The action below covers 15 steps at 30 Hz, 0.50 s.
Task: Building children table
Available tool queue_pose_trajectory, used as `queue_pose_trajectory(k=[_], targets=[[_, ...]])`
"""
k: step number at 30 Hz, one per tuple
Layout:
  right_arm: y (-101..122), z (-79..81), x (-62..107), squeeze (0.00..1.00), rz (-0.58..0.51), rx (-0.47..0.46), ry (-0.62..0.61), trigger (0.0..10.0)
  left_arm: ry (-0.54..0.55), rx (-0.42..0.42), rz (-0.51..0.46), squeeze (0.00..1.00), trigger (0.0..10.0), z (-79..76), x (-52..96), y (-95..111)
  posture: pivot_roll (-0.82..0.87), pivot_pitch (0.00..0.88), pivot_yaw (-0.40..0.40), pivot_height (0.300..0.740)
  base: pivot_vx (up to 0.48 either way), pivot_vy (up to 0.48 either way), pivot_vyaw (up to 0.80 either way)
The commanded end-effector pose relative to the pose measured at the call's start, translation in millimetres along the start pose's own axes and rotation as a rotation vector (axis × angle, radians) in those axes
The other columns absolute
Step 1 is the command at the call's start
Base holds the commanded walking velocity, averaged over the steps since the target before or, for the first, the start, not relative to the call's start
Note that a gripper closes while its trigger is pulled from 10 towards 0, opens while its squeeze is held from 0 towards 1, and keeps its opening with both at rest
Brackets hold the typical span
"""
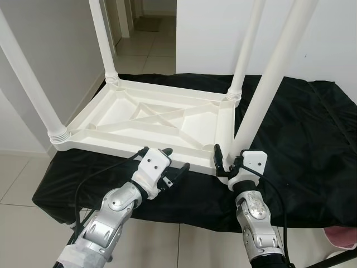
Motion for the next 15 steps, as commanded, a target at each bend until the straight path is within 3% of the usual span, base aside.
queue_pose_trajectory(k=[1,15], targets=[[-1.4,2.4,-0.1,0.00,-0.003,-0.011,0.015,10.0,-0.019,-0.014,0.007,0.00,10.0,1.0,1.3,-3.0,-0.05,0.000,0.064,0.740,0.000,0.000,0.00],[-3.3,3.3,2.0,0.00,0.004,-0.008,0.031,10.0,-0.041,-0.002,0.012,0.00,10.0,-4.3,6.0,-6.2,-0.06,0.000,0.062,0.740,0.000,0.000,0.00]])
Point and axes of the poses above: a point about 5 cm out from each wrist's last joint towards the gripper, its own x axis pointing back from the gripper into the wrist, its own y axis along the axis of the wrist's last joint, z = x × y, the point moved 1 cm from there along -x, pointing out of the wrist towards the gripper, and after that the axes turned 13 degrees about -x, right-handed, at the moved point
